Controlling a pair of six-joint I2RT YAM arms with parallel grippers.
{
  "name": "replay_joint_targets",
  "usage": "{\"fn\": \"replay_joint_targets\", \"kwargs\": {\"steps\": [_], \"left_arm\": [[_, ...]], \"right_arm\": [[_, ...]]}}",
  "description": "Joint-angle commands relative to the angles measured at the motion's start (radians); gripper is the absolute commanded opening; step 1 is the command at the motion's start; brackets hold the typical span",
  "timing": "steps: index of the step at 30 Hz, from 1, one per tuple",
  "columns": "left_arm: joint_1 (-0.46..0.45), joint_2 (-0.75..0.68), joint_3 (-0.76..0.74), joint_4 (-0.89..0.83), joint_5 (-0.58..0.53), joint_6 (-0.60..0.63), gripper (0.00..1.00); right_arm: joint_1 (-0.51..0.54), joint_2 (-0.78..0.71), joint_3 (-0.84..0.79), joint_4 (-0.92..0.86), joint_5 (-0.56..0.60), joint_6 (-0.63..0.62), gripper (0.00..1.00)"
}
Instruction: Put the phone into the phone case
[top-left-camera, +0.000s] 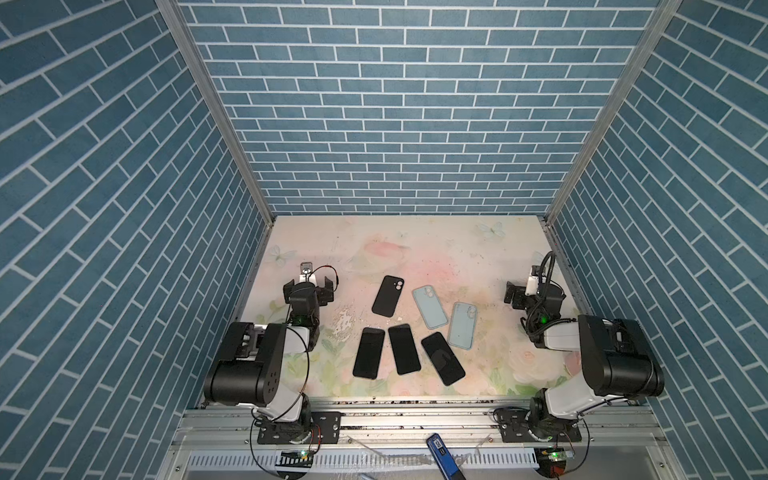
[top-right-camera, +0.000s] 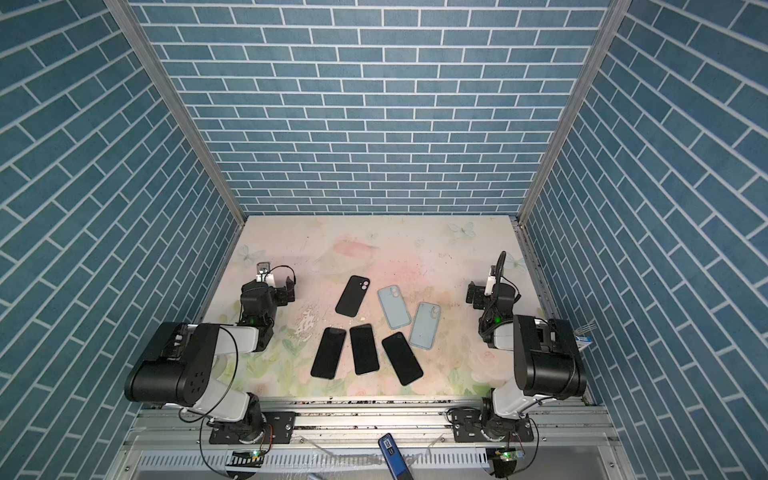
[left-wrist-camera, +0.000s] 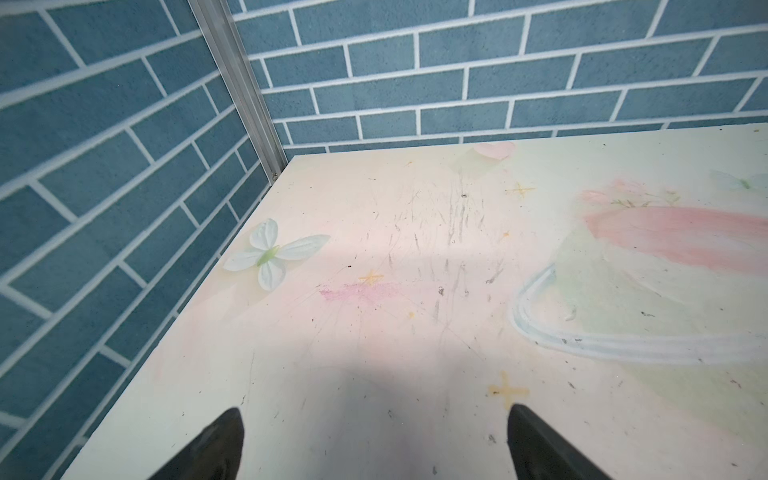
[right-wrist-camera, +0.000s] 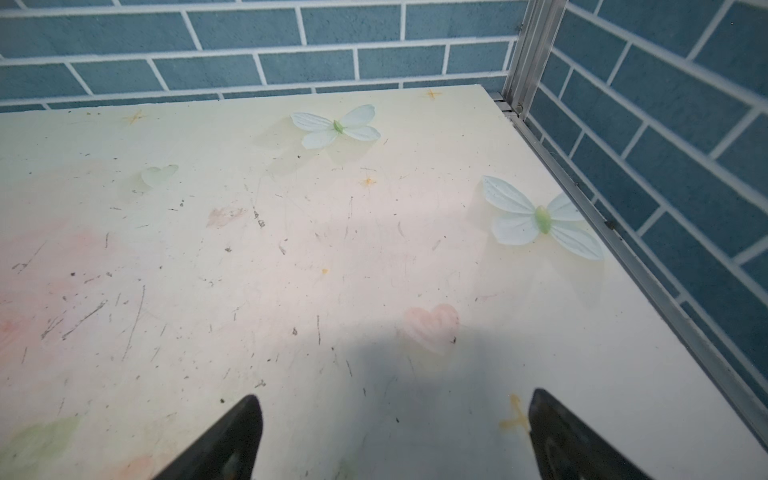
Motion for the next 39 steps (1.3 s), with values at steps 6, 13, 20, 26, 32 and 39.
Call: {"fn": "replay_joint_targets", "kwargs": {"steps": [6, 13, 20, 26, 32, 39], "left_arm": [[0.001, 0.001, -0.004, -0.003, 0.006, 0.006, 0.99], [0.000, 0.001, -0.005, -0.003, 0.006, 0.005, 1.00], [0.000, 0.001, -0.006, -0.003, 0.005, 0.007, 1.00], [0.000, 0.001, -0.004, -0.004, 0.006, 0.005, 1.00], [0.000, 0.001, -0.005, -0.003, 0.006, 0.006, 1.00], [0.000, 0.001, -0.005, -0.003, 0.006, 0.005, 1.00]], "right_arm": [[-0.002, -0.018, 0.000, 0.024, -0.053, -0.016, 0.99], [-0.002, -0.018, 0.001, 0.025, -0.051, -0.018, 0.99], [-0.002, -0.015, 0.002, 0.022, -0.055, -0.018, 0.99], [-0.002, -0.018, -0.002, 0.030, -0.058, -0.017, 0.99], [-0.004, -0.017, 0.006, 0.017, -0.025, -0.002, 0.99], [-0.003, -0.017, 0.008, 0.012, -0.004, -0.002, 0.99]]}}
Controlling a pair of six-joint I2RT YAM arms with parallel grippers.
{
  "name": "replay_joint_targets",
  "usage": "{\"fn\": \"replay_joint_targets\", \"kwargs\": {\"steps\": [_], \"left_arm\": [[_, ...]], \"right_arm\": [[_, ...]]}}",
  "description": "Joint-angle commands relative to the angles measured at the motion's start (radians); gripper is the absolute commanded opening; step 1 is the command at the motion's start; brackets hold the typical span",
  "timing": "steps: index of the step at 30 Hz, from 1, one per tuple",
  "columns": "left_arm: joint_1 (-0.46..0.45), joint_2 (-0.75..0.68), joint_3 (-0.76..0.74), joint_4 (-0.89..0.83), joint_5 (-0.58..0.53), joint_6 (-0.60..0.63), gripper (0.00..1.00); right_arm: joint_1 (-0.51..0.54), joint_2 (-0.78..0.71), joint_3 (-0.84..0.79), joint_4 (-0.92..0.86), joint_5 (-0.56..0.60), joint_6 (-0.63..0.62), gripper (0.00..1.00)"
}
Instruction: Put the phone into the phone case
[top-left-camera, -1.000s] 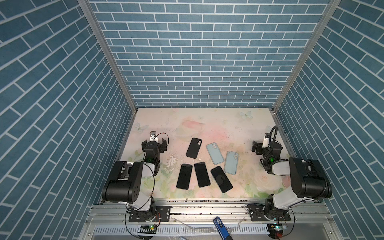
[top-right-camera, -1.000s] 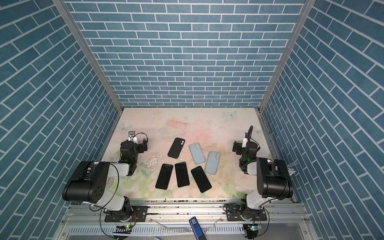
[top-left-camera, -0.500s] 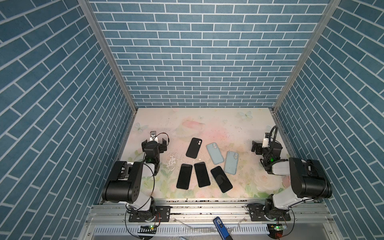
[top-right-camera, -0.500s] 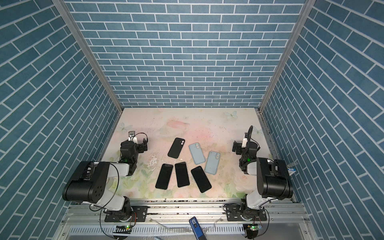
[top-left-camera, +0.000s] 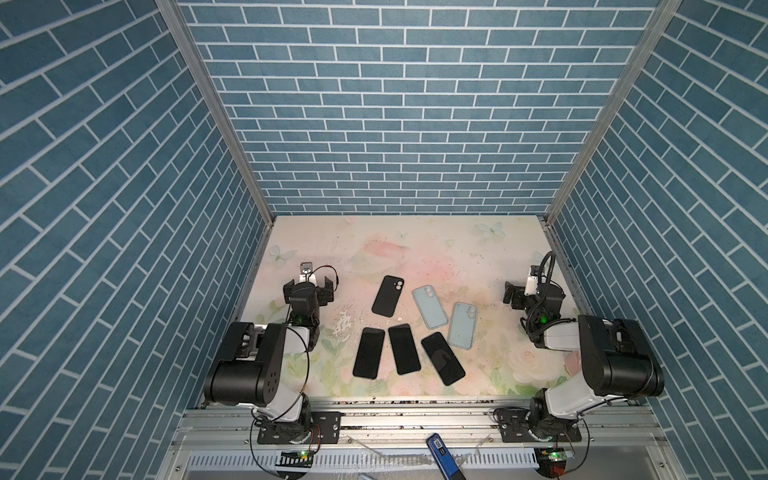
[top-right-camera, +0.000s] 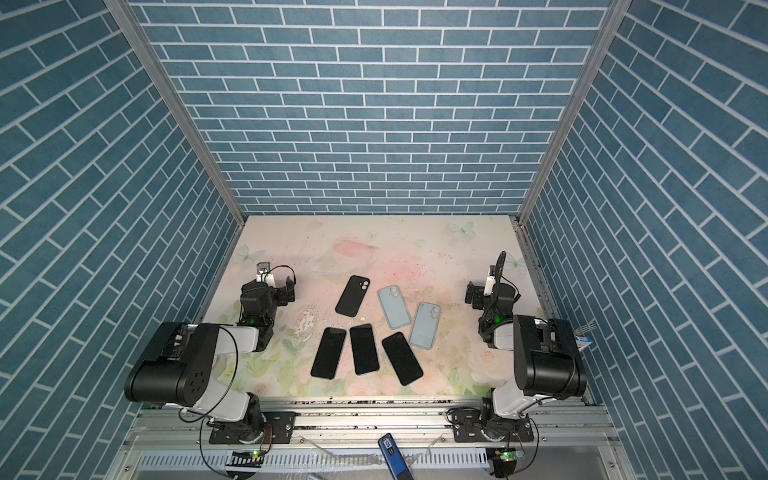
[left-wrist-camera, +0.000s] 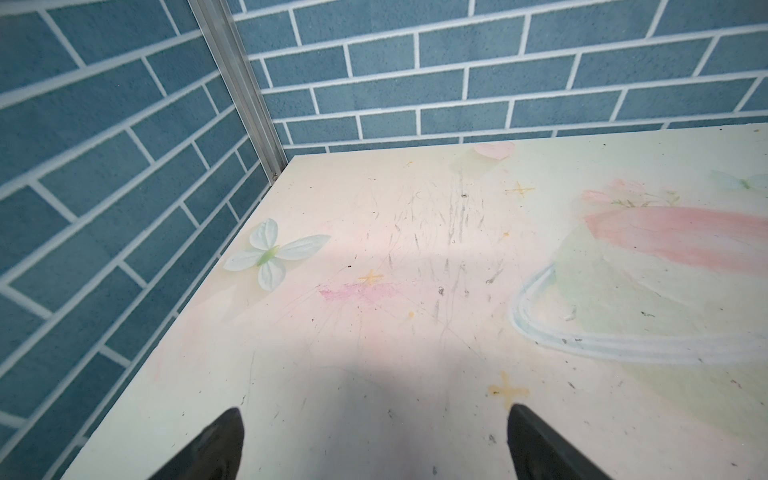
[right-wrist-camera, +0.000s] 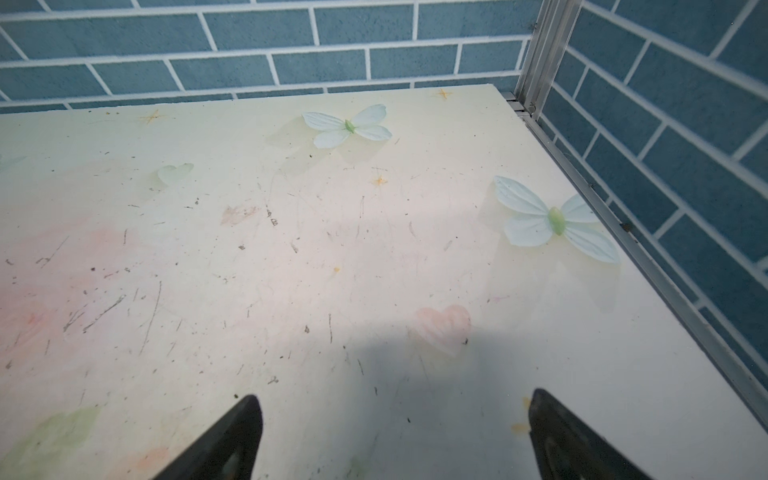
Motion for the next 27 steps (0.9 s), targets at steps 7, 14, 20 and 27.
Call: {"fn": "replay_joint_targets", "kwargs": {"steps": [7, 14, 20, 27], "left_arm": [[0.009, 0.000, -0.004, -0.004, 0.027, 0.004, 1.00], [0.009, 0.000, -0.004, -0.007, 0.027, 0.004, 1.00], [0.001, -0.020, -0.015, 0.006, 0.004, 0.006, 1.00], [-0.147, -0.376, 0.279, -0.798, -0.210, -0.200, 1.00]], "right_arm": [[0.001, -0.016, 0.003, 0.022, 0.018, -0.008, 0.99], [-0.004, -0.015, 0.013, 0.006, 0.023, 0.008, 0.99], [0.010, -0.060, 0.026, -0.048, 0.085, 0.006, 0.99], [0.105, -0.394, 0.250, -0.609, 0.249, 0.264, 0.99]]}}
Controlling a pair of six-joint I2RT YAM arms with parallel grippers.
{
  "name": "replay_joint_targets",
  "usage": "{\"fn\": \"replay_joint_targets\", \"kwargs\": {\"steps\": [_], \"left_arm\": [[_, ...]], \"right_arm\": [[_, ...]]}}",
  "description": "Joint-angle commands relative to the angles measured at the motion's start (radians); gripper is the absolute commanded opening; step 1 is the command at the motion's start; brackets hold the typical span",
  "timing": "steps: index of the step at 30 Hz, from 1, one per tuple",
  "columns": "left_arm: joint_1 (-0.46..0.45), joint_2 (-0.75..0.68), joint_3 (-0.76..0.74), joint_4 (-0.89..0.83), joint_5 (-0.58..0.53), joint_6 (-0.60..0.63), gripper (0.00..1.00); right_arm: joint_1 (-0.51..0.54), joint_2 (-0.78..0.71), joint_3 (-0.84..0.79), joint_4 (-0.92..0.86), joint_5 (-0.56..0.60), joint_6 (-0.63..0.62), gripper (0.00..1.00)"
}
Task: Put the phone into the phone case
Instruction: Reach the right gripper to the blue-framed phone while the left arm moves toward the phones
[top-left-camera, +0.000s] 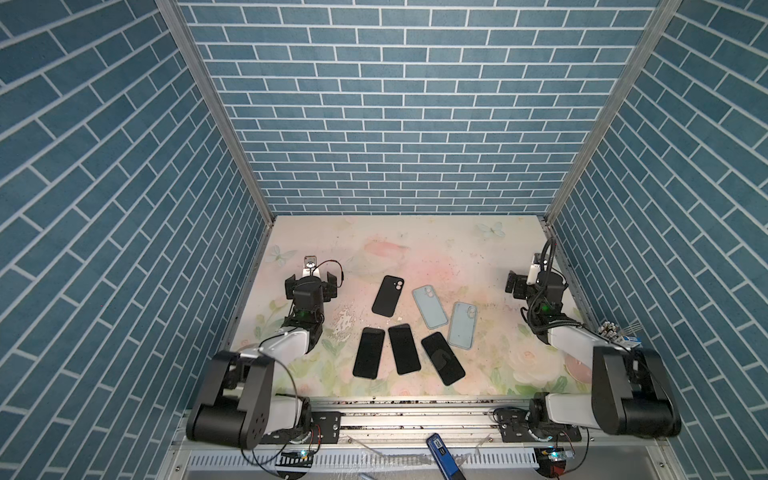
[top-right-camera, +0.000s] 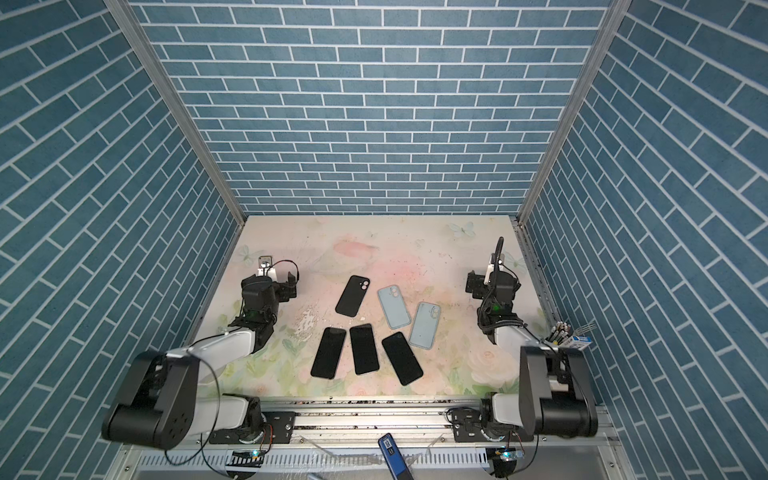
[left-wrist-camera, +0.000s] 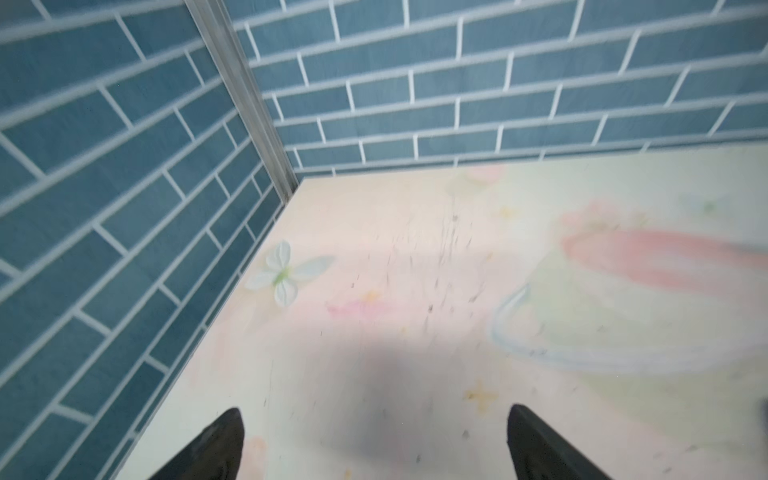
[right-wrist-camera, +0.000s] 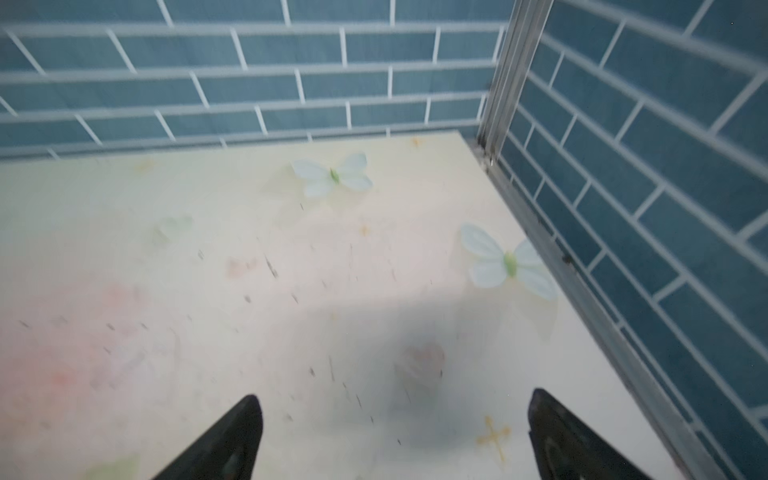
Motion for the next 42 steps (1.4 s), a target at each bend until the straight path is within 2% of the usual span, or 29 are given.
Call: {"fn": "replay_joint_targets", "kwargs": {"steps": [1, 2, 4, 5, 8, 11, 13, 15, 17, 21, 25, 28, 32, 34, 38, 42], "left_arm": [[-0.045, -0.127, 0.187, -0.506, -0.053, -0.238, 1.00], [-0.075, -0.154, 0.237, -0.623, -0.007, -0.309, 0.99], [-0.157, -0.211, 0.268, -0.752, 0.072, -0.367, 1.00], [-0.241, -0.244, 0.261, -0.798, 0.069, -0.398, 1.00], [-0.474, -0.344, 0.182, -0.815, 0.075, -0.463, 1.00], [-0.576, -0.421, 0.056, -0.800, 0.129, -0.612, 1.00], [-0.586, -0.452, -0.042, -0.746, 0.190, -0.678, 1.00], [-0.583, -0.468, -0.135, -0.674, 0.227, -0.723, 1.00], [-0.582, -0.490, -0.133, -0.690, 0.226, -0.709, 1.00], [-0.587, -0.564, -0.199, -0.670, 0.195, -0.775, 0.99], [-0.582, -0.605, -0.203, -0.700, 0.191, -0.746, 1.00], [-0.553, -0.592, -0.190, -0.721, 0.238, -0.734, 1.00], [-0.537, -0.558, -0.190, -0.709, 0.236, -0.748, 1.00], [-0.532, -0.541, -0.188, -0.700, 0.237, -0.753, 0.99], [-0.516, -0.503, -0.177, -0.697, 0.261, -0.747, 1.00], [-0.505, -0.486, -0.180, -0.681, 0.274, -0.753, 1.00]], "right_arm": [[0.008, -0.131, 0.119, -0.306, 0.041, 0.233, 0.99], [0.010, -0.153, 0.157, -0.391, -0.004, 0.256, 0.99], [0.032, -0.179, 0.217, -0.551, -0.081, 0.291, 0.99], [0.062, -0.185, 0.245, -0.638, -0.109, 0.293, 0.99], [0.179, -0.213, 0.263, -0.819, -0.161, 0.357, 0.99], [0.308, -0.228, 0.207, -0.935, -0.229, 0.468, 0.98], [0.365, -0.221, 0.177, -1.004, -0.231, 0.505, 0.94], [0.413, -0.213, 0.157, -1.068, -0.231, 0.513, 0.85], [0.458, -0.213, 0.132, -1.092, -0.268, 0.512, 0.79], [0.527, -0.206, 0.083, -1.123, -0.219, 0.542, 0.72], [0.541, -0.219, 0.063, -1.119, -0.194, 0.569, 0.63], [0.592, -0.202, 0.072, -1.094, -0.215, 0.563, 0.64], [0.714, -0.073, 0.115, -1.085, -0.264, 0.532, 0.86], [0.804, -0.002, 0.155, -1.102, -0.245, 0.520, 0.91], [0.927, 0.117, 0.247, -1.181, -0.140, 0.496, 0.93], [0.957, 0.190, 0.291, -1.192, -0.127, 0.472, 0.88]]}}
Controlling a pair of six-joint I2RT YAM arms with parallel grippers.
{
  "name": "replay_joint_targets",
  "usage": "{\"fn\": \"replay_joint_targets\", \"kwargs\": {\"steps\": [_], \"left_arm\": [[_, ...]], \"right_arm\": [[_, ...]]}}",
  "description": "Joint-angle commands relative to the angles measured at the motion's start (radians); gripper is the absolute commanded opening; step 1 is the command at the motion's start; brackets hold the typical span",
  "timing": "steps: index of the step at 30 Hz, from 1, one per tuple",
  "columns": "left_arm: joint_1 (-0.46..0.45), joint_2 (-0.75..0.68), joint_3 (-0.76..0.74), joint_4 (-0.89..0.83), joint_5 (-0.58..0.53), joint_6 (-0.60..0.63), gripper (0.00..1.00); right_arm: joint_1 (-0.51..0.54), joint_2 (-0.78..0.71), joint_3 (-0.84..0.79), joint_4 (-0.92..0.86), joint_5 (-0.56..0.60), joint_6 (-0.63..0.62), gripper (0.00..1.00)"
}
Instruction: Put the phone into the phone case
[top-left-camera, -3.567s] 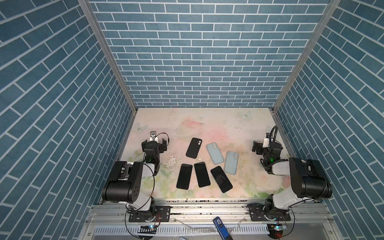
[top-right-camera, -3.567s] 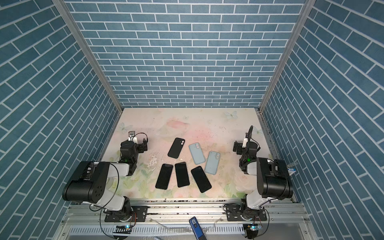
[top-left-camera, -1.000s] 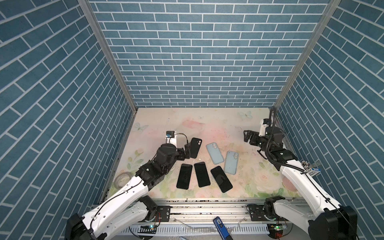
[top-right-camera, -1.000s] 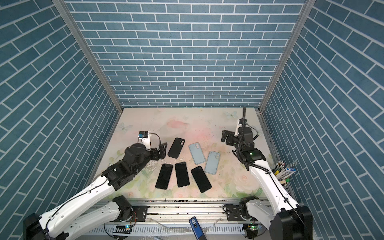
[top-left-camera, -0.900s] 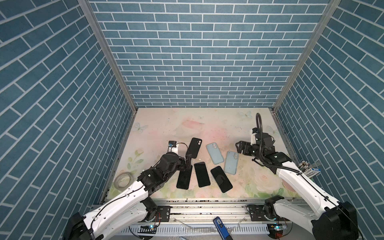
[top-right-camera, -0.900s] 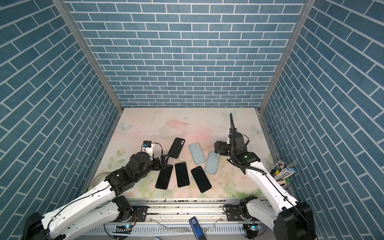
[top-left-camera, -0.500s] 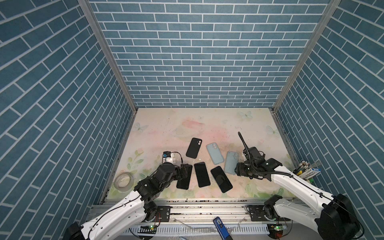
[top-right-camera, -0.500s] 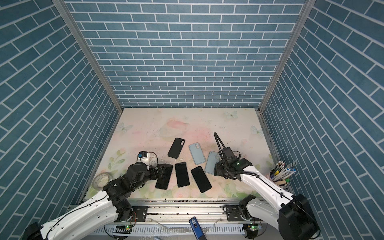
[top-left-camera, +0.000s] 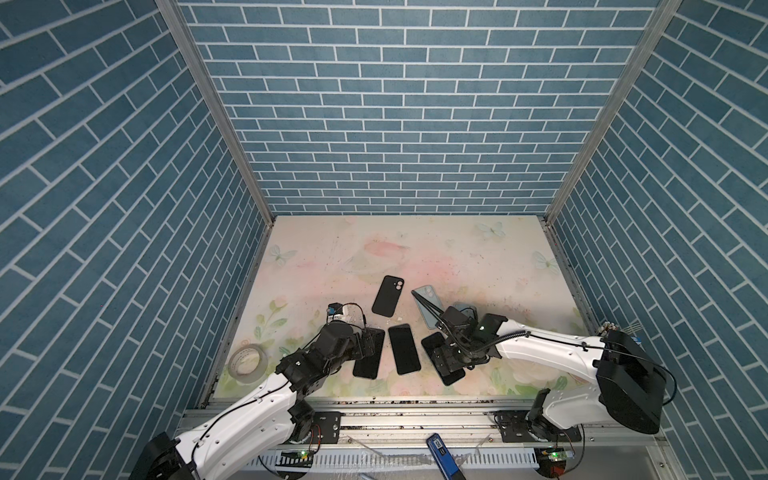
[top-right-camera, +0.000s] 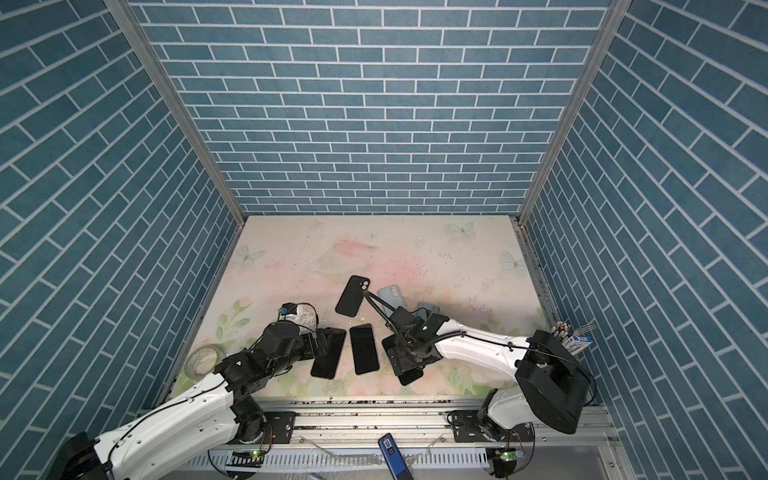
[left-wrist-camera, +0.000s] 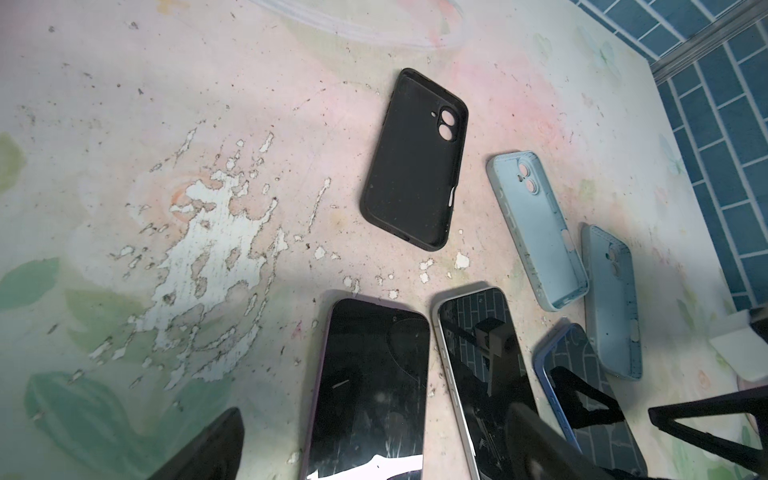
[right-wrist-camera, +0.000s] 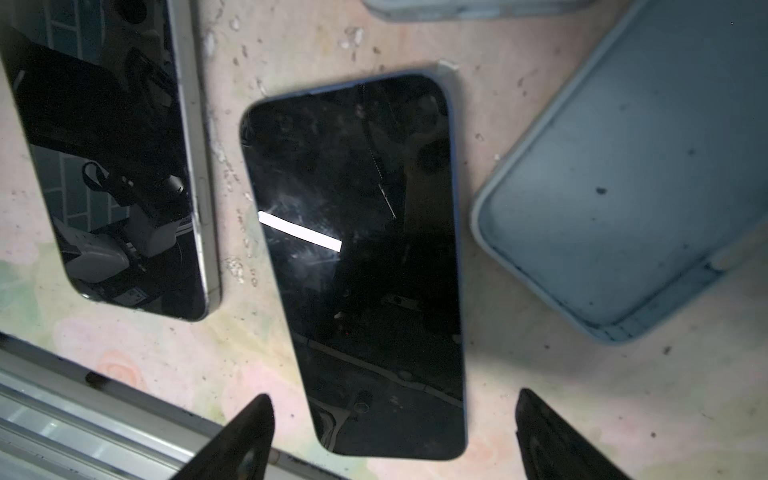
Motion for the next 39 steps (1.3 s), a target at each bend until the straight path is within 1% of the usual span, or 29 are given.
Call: {"fn": "replay_joint_targets", "kwargs": {"steps": [1, 8, 11, 12, 14, 16, 18, 20, 22, 25, 28, 32, 35, 36, 37, 39], "left_arm": [[0.013, 0.010, 0.016, 0.016, 0.017, -0.005, 1.00], [0.027, 0.033, 0.020, 0.017, 0.032, -0.010, 0.99], [0.033, 0.026, 0.016, 0.018, 0.034, -0.012, 0.99], [0.038, 0.021, 0.018, 0.018, 0.034, -0.010, 0.99], [0.050, 0.008, 0.018, 0.022, 0.030, -0.009, 1.00], [0.073, -0.002, 0.013, 0.026, 0.034, -0.008, 0.99], [0.106, -0.005, 0.005, 0.036, 0.061, -0.016, 1.00], [0.122, -0.017, -0.006, 0.052, 0.075, -0.026, 1.00], [0.124, -0.038, -0.011, 0.058, 0.065, -0.030, 0.99], [0.126, -0.061, -0.019, 0.081, 0.048, -0.042, 0.99], [0.128, -0.064, -0.014, 0.081, 0.049, -0.058, 1.00], [0.127, -0.070, -0.036, 0.125, 0.054, -0.077, 1.00], [0.128, -0.047, -0.033, 0.141, 0.069, -0.068, 1.00], [0.129, -0.032, -0.028, 0.144, 0.076, -0.060, 0.99], [0.129, -0.017, -0.020, 0.144, 0.082, -0.053, 0.99], [0.130, 0.027, 0.003, 0.136, 0.100, -0.029, 1.00]], "right_arm": [[0.016, 0.049, 0.038, -0.068, 0.056, -0.031, 0.87], [0.048, 0.136, 0.099, -0.104, 0.068, -0.055, 0.81], [0.058, 0.160, 0.142, -0.157, 0.071, -0.087, 0.71], [0.062, 0.160, 0.163, -0.188, 0.086, -0.104, 0.71], [0.060, 0.146, 0.156, -0.177, 0.066, -0.121, 0.86], [0.059, 0.162, 0.128, -0.141, 0.012, -0.118, 0.98], [0.066, 0.189, 0.100, -0.129, 0.021, -0.099, 0.99], [0.071, 0.181, 0.069, -0.120, 0.051, -0.082, 0.99], [0.071, 0.142, 0.047, -0.114, 0.069, -0.074, 0.99], [0.066, 0.114, 0.038, -0.111, 0.071, -0.102, 0.99], [0.066, 0.127, 0.020, -0.095, 0.076, -0.104, 0.96], [0.065, 0.146, -0.025, -0.022, 0.069, -0.069, 0.89], [0.065, 0.158, -0.061, 0.032, 0.054, -0.048, 0.79], [0.066, 0.155, -0.072, 0.046, 0.046, -0.037, 0.74], [0.067, 0.149, -0.079, 0.053, 0.041, -0.030, 0.69], [0.074, 0.112, -0.093, 0.057, 0.043, -0.013, 0.64]]}}
